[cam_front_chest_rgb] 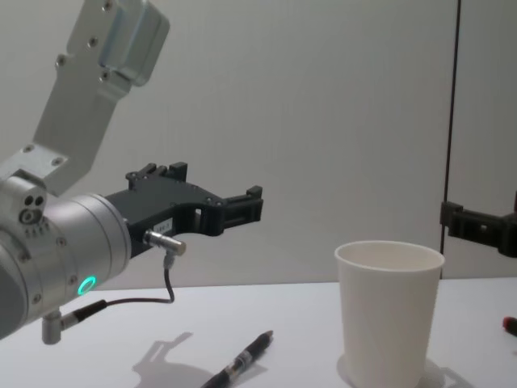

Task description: Place the pen into the pen holder.

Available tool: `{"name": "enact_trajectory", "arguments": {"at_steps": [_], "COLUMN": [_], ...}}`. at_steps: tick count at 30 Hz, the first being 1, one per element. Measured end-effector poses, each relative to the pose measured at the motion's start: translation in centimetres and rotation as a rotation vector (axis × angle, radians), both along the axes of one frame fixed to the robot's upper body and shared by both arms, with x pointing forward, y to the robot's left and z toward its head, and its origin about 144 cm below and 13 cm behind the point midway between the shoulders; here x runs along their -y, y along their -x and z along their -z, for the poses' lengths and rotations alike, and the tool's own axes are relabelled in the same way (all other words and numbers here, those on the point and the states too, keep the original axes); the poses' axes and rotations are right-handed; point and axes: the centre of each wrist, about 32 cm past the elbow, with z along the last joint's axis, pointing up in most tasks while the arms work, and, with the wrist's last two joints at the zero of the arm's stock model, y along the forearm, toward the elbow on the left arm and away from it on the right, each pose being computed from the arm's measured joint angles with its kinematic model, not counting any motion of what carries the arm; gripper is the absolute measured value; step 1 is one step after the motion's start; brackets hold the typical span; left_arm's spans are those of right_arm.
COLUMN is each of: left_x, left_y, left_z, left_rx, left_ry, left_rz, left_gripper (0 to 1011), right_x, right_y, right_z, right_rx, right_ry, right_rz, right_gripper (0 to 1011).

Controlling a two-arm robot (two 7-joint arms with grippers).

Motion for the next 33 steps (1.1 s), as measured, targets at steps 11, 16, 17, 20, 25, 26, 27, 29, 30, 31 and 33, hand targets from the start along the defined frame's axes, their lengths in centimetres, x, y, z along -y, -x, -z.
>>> {"name": "enact_trajectory", "arguments": {"at_steps": [11,16,17,20,25,26,27,29,30,31,33], "left_x": [0.0,0.0,0.0,0.0,0.0,0.0,0.0,0.0,0.0,0.0,0.0], "left_y": [0.0,0.0,0.0,0.0,0.0,0.0,0.0,0.0,0.0,0.0,0.0], "left_z": [0.0,0.0,0.0,0.0,0.0,0.0,0.0,0.0,0.0,0.0,0.0], "left_rx": [0.0,0.0,0.0,0.0,0.0,0.0,0.0,0.0,0.0,0.0,0.0], "left_ry": [0.0,0.0,0.0,0.0,0.0,0.0,0.0,0.0,0.0,0.0,0.0], "left_rz": [0.0,0.0,0.0,0.0,0.0,0.0,0.0,0.0,0.0,0.0,0.0], "left_gripper": [1001,1001,1001,1001,1001,1001,1001,1001,1001,1001,1001], "right_x": [0.0,0.0,0.0,0.0,0.0,0.0,0.0,0.0,0.0,0.0,0.0], "right_y": [0.0,0.0,0.0,0.0,0.0,0.0,0.0,0.0,0.0,0.0,0.0], "right_z": [0.0,0.0,0.0,0.0,0.0,0.0,0.0,0.0,0.0,0.0,0.0], "right_rx": [0.0,0.0,0.0,0.0,0.0,0.0,0.0,0.0,0.0,0.0,0.0], "right_ry": [0.0,0.0,0.0,0.0,0.0,0.0,0.0,0.0,0.0,0.0,0.0], "right_rz": [0.0,0.0,0.0,0.0,0.0,0.0,0.0,0.0,0.0,0.0,0.0], "right_gripper": [1001,1001,1001,1001,1001,1001,1001,1001,1001,1001,1002]}}
